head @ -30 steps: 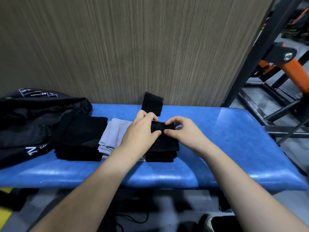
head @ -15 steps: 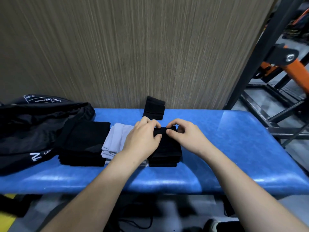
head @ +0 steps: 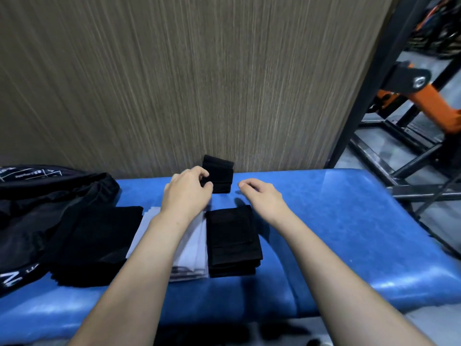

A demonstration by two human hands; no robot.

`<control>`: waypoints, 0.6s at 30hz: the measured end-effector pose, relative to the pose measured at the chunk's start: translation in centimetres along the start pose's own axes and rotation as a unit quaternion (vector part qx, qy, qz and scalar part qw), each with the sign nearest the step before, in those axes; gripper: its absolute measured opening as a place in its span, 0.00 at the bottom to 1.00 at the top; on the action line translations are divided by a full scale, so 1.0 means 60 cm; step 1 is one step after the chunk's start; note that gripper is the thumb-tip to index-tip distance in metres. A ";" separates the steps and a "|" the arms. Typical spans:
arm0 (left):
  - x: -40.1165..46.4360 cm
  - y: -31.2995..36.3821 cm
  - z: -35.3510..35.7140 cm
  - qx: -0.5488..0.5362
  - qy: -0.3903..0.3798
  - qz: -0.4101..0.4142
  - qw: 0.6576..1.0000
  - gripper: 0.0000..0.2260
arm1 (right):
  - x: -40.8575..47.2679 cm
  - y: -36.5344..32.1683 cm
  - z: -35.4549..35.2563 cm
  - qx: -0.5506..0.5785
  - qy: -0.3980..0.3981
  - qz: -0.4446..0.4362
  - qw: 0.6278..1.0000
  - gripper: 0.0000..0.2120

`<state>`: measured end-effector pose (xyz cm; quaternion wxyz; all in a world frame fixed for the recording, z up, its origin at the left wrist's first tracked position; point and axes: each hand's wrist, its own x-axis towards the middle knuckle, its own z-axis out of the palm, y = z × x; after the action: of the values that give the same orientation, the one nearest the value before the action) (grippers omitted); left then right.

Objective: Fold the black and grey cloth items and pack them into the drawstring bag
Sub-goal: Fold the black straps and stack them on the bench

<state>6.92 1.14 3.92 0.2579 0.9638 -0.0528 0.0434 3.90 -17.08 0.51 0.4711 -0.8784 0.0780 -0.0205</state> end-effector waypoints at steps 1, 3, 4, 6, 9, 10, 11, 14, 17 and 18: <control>0.007 0.001 0.001 0.005 -0.015 -0.011 1.000 0.15 | 0.010 0.001 0.005 -0.023 -0.006 -0.004 1.000 0.13; 0.019 0.001 0.005 0.026 -0.054 -0.029 0.998 0.17 | 0.031 0.003 0.017 -0.061 -0.026 -0.014 0.998 0.17; 0.025 0.002 0.008 0.043 -0.079 -0.035 0.995 0.18 | 0.040 0.005 0.022 -0.073 -0.042 -0.014 0.996 0.18; 0.032 0.005 0.015 0.073 -0.142 -0.046 0.986 0.20 | 0.054 0.012 0.025 -0.069 -0.081 -0.008 0.994 0.19; 0.038 0.005 0.025 0.077 -0.198 -0.057 0.975 0.24 | 0.066 0.017 0.019 -0.051 -0.119 -0.007 0.992 0.21; 0.040 0.004 0.027 0.076 -0.202 -0.058 0.975 0.24 | 0.069 0.017 0.018 -0.051 -0.124 -0.009 0.991 0.21; 0.041 0.004 0.028 0.079 -0.201 -0.058 0.975 0.24 | 0.069 0.015 0.017 -0.056 -0.126 -0.012 0.990 0.21; 0.049 -0.003 0.032 0.060 -0.181 -0.070 0.979 0.22 | 0.073 0.020 0.015 -0.062 -0.128 -0.012 0.990 0.20; 0.056 -0.010 0.035 -0.062 -0.150 -0.065 0.985 0.19 | 0.070 0.018 0.013 0.006 -0.120 -0.011 0.993 0.16; 0.056 -0.006 0.033 -0.095 -0.122 -0.052 0.987 0.17 | 0.071 0.016 0.011 0.058 -0.106 -0.007 0.993 0.13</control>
<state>10.39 0.17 2.39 0.3422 0.9343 -0.0376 -0.0928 8.04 -17.70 -0.83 0.5268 -0.8473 0.0205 0.0648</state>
